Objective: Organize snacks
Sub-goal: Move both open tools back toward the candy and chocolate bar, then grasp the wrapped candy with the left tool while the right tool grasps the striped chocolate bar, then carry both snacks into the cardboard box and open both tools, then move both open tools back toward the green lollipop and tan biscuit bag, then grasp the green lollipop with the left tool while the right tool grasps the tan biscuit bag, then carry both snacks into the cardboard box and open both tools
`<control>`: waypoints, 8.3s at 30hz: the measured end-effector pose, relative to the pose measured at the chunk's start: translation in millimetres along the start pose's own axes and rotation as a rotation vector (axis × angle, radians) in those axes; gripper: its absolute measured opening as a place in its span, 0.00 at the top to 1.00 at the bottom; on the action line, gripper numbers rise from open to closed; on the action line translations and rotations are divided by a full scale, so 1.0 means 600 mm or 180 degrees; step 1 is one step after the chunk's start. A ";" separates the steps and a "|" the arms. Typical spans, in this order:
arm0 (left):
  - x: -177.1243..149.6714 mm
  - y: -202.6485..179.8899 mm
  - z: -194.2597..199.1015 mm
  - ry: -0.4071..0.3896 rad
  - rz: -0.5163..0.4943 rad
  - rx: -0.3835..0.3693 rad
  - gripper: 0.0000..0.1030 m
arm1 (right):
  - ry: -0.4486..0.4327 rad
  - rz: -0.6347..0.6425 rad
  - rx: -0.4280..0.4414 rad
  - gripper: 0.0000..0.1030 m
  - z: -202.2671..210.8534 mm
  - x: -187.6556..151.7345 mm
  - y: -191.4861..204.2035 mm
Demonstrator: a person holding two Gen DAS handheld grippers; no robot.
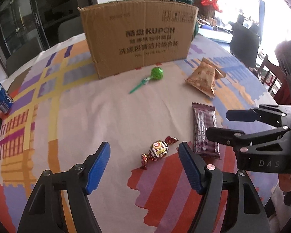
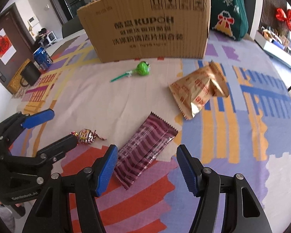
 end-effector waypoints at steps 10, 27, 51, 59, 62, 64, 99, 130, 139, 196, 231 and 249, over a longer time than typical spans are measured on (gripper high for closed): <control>-0.002 -0.002 -0.034 0.0113 0.0047 -0.0117 0.40 | 0.0108 -0.0034 0.0032 0.40 -0.027 0.003 0.003; -0.003 0.020 -0.054 0.0131 0.0282 -0.0159 0.79 | 0.0020 0.0157 -0.0058 0.47 -0.059 0.033 0.035; 0.038 0.027 -0.011 -0.0115 0.0630 -0.0129 0.79 | -0.0276 0.0289 -0.0061 0.61 -0.023 0.045 0.024; 0.086 0.040 0.027 -0.0341 0.0572 0.0001 0.79 | -0.0506 0.0289 0.0131 0.61 0.028 0.080 0.033; 0.108 0.048 0.042 -0.0440 0.0564 0.0047 0.79 | -0.0607 0.0295 0.0178 0.61 0.043 0.097 0.039; 0.123 0.054 0.049 -0.0498 0.0555 0.0081 0.79 | -0.0688 0.0305 0.0213 0.61 0.055 0.112 0.044; 0.364 0.175 0.063 -0.0958 0.0478 0.0308 0.79 | -0.1507 0.0364 0.0299 0.61 0.138 0.371 0.081; 0.333 0.125 0.081 -0.0979 0.0280 0.0456 0.33 | -0.1468 0.0139 0.0067 0.43 0.144 0.353 0.022; 0.297 0.078 0.109 -0.0997 0.0206 0.0386 0.30 | -0.1527 0.0107 0.0034 0.40 0.188 0.294 0.012; 0.205 0.022 -0.171 0.0052 0.0141 0.0077 0.39 | -0.0198 -0.0504 -0.0103 0.35 -0.053 0.147 -0.110; 0.191 0.038 -0.043 -0.0272 0.0498 -0.0096 0.76 | -0.0489 -0.0307 0.0181 0.60 0.007 0.178 -0.058; 0.226 0.052 0.070 -0.0735 0.0485 0.0165 0.76 | -0.0971 -0.0078 0.0252 0.60 0.108 0.196 -0.018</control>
Point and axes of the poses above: each gripper's, at about its wrist camera, not at the fingertips, and z roughly against the way its jaws point, y to its left, x to its top, the point moved 5 cm from there along -z, roughly the way its jaws point, and after that the axes turned 11 degrees about -z, right-handed, at the moved point
